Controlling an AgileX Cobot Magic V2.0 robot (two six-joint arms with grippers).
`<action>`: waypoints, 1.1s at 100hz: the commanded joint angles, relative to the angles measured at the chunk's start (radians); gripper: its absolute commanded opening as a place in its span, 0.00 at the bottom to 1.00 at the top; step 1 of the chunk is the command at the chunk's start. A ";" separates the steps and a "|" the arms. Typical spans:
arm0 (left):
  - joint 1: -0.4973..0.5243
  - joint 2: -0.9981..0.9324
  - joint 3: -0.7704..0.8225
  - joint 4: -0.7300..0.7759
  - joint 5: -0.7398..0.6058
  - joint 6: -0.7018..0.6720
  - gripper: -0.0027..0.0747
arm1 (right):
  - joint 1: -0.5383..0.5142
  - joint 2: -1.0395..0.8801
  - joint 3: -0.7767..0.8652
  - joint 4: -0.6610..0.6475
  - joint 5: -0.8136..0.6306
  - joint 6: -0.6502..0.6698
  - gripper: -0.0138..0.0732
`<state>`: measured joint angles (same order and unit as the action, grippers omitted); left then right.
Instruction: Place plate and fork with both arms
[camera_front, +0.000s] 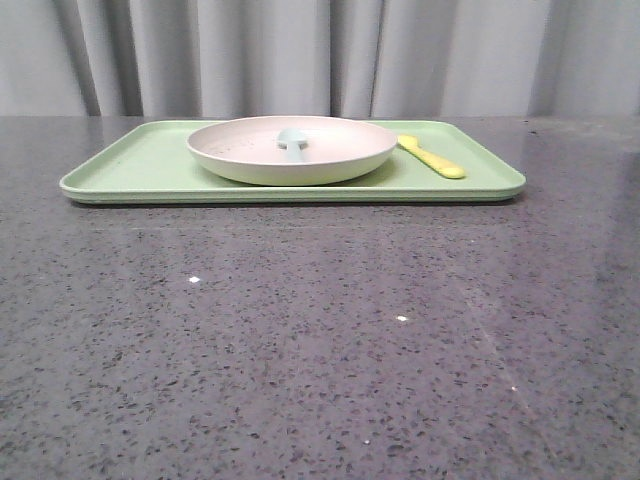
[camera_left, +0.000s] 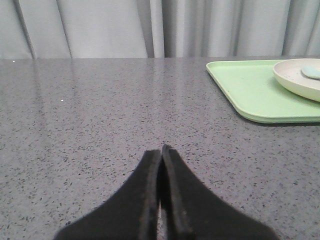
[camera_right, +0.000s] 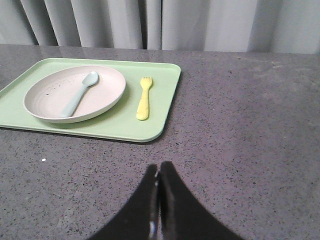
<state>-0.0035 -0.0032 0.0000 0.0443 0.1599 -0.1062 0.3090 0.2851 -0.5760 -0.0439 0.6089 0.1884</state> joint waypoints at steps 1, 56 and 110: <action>0.005 -0.033 0.013 -0.010 -0.077 0.000 0.01 | -0.002 0.008 -0.023 -0.013 -0.079 -0.012 0.15; 0.005 -0.033 0.013 -0.010 -0.082 0.000 0.01 | -0.002 0.008 -0.023 -0.013 -0.079 -0.012 0.15; 0.005 -0.031 0.013 -0.010 -0.082 0.000 0.01 | -0.007 0.006 -0.001 -0.013 -0.091 -0.012 0.15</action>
<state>0.0000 -0.0032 0.0000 0.0422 0.1599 -0.1062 0.3090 0.2851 -0.5612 -0.0439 0.6089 0.1884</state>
